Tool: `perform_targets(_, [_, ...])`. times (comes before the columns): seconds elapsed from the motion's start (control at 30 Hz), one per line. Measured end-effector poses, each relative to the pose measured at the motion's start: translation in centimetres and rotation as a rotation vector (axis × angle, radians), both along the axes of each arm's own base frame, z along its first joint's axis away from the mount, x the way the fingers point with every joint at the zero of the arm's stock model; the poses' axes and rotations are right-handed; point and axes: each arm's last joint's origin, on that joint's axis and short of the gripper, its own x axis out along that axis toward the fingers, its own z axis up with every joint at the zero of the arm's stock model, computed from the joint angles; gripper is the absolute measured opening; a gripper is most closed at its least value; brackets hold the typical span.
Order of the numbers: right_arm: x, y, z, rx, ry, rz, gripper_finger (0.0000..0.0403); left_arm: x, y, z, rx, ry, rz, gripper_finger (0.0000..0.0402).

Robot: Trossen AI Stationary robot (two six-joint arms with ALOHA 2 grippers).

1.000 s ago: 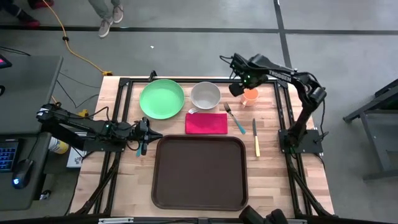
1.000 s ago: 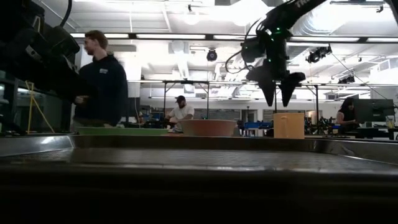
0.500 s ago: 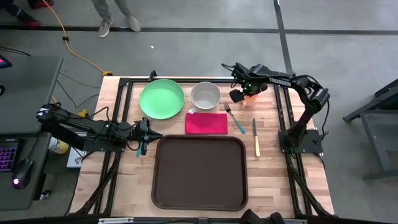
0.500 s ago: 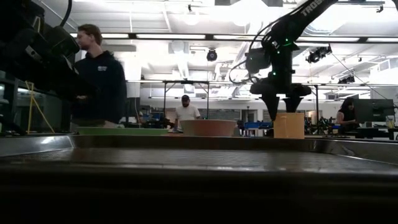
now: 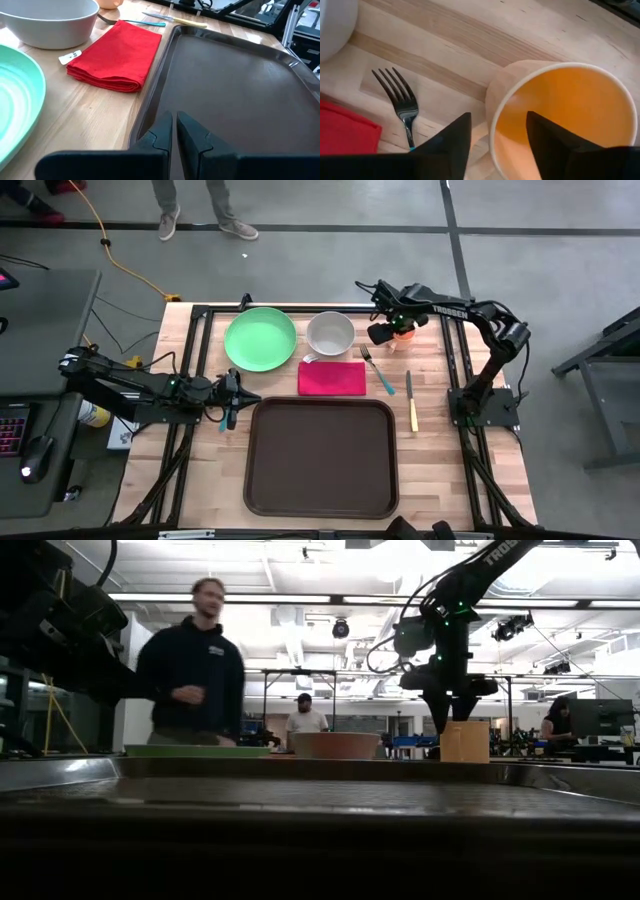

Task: Set up tray
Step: Put the orange mug on the brown serving tray

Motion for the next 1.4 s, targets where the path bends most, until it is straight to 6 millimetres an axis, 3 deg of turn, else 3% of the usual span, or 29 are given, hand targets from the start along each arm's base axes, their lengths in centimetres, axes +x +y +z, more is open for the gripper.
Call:
perform_targets(0.67, [0.1, 0.2, 0.0, 0.042, -0.029, 0.063, 0.0007, 0.0, 0.0, 0.0, 0.0, 0.001, 0.001, 0.0058])
perform_targets(1.1, [0.1, 0.9, 0.2, 0.082, -0.021, 0.138, 0.0001, 0.0, 0.0, 0.0, 0.001, 0.002, 0.0, 0.0058])
perform_targets(1.4, [-0.6, 3.5, 3.9, 0.043, -0.098, 0.288, 0.0, 0.0, 0.0, -0.1, 0.001, 0.005, 0.001, 0.0058])
